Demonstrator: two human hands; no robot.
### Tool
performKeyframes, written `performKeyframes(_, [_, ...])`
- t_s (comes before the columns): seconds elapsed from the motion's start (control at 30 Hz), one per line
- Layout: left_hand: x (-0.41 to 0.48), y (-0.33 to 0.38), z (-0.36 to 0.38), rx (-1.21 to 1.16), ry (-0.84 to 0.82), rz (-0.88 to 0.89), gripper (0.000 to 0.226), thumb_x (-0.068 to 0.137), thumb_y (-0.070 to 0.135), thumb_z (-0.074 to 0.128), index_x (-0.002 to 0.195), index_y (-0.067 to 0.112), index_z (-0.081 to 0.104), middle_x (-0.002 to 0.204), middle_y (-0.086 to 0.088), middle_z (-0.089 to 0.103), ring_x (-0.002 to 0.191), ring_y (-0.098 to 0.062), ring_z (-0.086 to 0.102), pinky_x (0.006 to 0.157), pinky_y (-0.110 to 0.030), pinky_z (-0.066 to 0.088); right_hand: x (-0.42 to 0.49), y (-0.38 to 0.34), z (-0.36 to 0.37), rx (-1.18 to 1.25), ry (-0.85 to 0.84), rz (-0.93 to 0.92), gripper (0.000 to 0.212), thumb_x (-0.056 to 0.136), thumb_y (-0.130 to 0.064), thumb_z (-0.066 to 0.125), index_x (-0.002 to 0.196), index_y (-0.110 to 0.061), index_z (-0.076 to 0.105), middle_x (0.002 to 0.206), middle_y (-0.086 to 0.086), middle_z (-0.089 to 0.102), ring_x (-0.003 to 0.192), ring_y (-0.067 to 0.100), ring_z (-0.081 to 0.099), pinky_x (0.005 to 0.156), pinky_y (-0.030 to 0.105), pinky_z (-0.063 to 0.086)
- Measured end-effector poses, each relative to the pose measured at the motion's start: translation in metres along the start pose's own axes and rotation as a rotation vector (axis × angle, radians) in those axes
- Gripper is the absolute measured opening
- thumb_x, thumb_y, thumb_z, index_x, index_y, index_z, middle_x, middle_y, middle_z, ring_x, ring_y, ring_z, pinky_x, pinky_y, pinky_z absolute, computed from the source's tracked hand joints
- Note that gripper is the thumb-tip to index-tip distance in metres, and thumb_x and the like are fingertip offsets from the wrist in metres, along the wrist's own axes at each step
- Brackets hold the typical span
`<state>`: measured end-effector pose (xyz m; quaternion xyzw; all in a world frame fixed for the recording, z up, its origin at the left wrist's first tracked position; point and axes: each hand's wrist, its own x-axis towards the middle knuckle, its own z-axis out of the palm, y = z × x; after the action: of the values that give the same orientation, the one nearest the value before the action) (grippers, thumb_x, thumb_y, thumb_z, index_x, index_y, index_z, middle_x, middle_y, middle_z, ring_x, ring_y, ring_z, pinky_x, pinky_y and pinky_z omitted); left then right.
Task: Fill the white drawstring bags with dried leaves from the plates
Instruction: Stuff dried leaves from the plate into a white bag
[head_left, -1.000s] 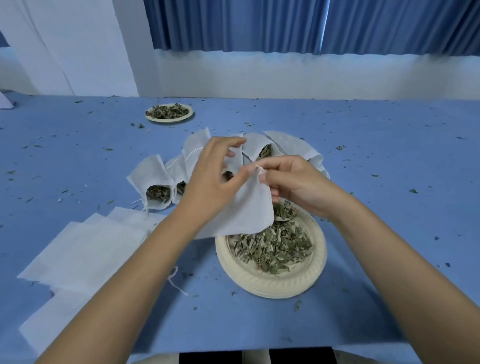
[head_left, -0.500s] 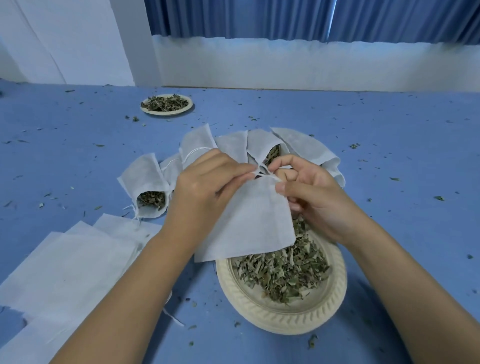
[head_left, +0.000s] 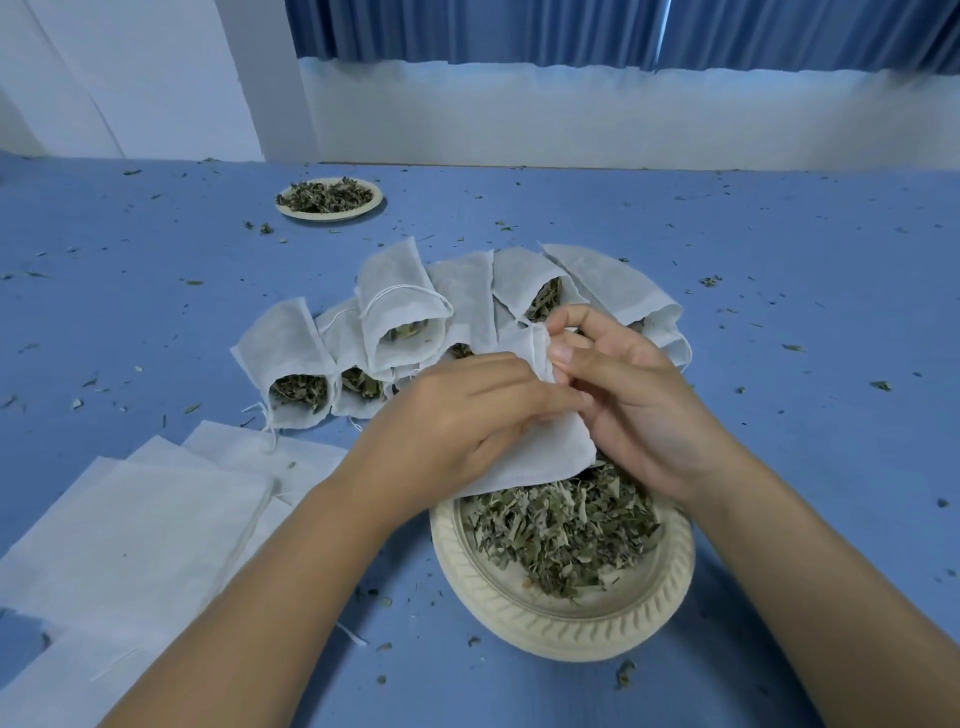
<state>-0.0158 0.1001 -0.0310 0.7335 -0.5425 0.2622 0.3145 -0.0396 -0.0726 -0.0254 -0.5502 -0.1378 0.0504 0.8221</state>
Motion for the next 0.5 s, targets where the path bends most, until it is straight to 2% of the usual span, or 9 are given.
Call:
performKeyframes(0.13, [0.001, 0.001, 0.000, -0.044, 0.018, -0.021, 0.014, 0.091, 0.002, 0.061, 0.099, -0.001, 0.072, 0.081, -0.007, 0.070, 0.075, -0.016, 0.063, 0.070, -0.029, 0.052, 0.001, 0.001, -0.001, 0.017, 0.017, 0.005, 0.012, 0.086, -0.011, 0.056, 0.097, -0.014, 0.051, 0.067, 0.001, 0.051, 0.059, 0.011, 0.044, 0.059, 0.024, 0.037])
performKeyframes(0.27, [0.001, 0.004, 0.001, -0.110, 0.143, -0.103, 0.011, 0.086, -0.004, 0.067, 0.096, -0.004, 0.073, 0.084, -0.003, 0.071, 0.076, -0.006, 0.064, 0.072, -0.021, 0.054, 0.001, 0.001, -0.002, 0.025, 0.020, 0.011, 0.012, 0.086, -0.011, 0.056, 0.096, -0.013, 0.051, 0.065, -0.001, 0.053, 0.054, 0.008, 0.047, 0.053, 0.019, 0.039])
performKeyframes(0.4, [0.001, 0.008, 0.001, -0.147, 0.266, -0.219, 0.011, 0.087, -0.003, 0.066, 0.095, 0.003, 0.072, 0.081, 0.011, 0.063, 0.069, -0.002, 0.060, 0.070, -0.017, 0.051, 0.000, -0.002, -0.002, 0.046, 0.029, 0.012, 0.012, 0.089, -0.008, 0.057, 0.096, -0.012, 0.049, 0.063, -0.002, 0.051, 0.050, 0.007, 0.046, 0.050, 0.016, 0.040])
performKeyframes(0.5, [0.003, 0.010, 0.000, -0.175, 0.337, -0.309, 0.012, 0.091, 0.005, 0.057, 0.095, 0.012, 0.066, 0.072, 0.010, 0.060, 0.064, 0.000, 0.059, 0.066, -0.014, 0.047, -0.001, -0.004, -0.004, 0.047, 0.037, 0.019, 0.012, 0.089, -0.005, 0.056, 0.095, -0.012, 0.048, 0.062, -0.001, 0.050, 0.050, 0.008, 0.044, 0.050, 0.016, 0.039])
